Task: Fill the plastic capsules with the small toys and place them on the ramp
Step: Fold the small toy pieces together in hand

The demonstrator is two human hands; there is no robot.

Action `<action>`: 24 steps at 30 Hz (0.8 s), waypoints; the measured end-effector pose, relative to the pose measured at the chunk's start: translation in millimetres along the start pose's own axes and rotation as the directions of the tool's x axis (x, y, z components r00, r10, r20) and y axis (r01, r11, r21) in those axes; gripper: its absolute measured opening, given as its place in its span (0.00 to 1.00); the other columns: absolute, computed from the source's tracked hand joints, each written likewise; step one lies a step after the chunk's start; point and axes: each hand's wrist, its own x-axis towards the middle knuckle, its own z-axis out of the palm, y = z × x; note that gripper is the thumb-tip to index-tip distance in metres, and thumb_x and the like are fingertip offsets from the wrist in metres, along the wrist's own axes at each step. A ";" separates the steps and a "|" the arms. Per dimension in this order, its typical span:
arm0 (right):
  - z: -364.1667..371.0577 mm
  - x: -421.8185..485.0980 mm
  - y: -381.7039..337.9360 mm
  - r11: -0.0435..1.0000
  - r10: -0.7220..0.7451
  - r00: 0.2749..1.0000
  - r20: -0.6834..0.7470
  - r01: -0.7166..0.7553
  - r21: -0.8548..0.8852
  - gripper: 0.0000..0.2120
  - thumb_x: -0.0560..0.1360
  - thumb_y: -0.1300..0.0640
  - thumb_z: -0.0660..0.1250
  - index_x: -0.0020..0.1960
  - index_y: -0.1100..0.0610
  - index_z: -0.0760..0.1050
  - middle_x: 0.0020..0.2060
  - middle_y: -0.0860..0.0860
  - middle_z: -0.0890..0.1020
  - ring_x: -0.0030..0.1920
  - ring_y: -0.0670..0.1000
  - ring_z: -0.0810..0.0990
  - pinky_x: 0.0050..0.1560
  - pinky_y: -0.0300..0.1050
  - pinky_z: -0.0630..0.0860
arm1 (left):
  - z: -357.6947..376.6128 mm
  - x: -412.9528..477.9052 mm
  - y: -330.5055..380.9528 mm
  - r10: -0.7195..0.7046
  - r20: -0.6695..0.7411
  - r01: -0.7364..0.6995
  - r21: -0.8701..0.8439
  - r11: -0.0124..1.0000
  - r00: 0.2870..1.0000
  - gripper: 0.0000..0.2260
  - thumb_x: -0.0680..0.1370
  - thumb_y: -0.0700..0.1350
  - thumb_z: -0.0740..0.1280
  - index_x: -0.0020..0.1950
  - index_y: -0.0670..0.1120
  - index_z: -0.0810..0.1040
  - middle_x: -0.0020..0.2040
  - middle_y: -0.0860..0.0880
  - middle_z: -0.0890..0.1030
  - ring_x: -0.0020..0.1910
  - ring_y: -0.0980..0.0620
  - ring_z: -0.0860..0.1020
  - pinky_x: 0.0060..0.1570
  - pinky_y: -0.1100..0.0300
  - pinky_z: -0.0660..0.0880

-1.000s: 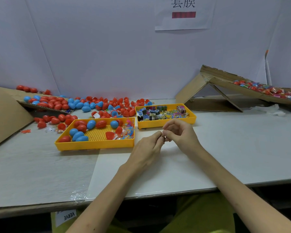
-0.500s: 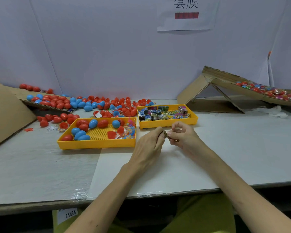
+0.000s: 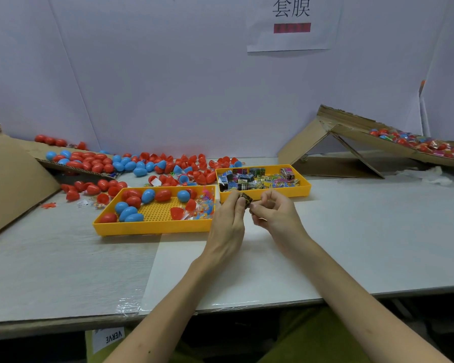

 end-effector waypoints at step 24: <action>5.3 -8.8 -0.2 0.833 -0.395 0.910 -0.125 0.297 -0.467 0.18 0.75 0.69 0.68 0.36 0.55 0.64 0.33 0.59 0.74 0.33 0.54 0.72 0.36 0.44 0.75 | 0.1 5.3 -0.9 -0.067 0.065 0.076 -0.152 0.985 0.996 0.14 0.86 0.41 0.54 0.43 0.49 0.71 0.37 0.52 0.70 0.36 0.53 0.68 0.37 0.58 0.65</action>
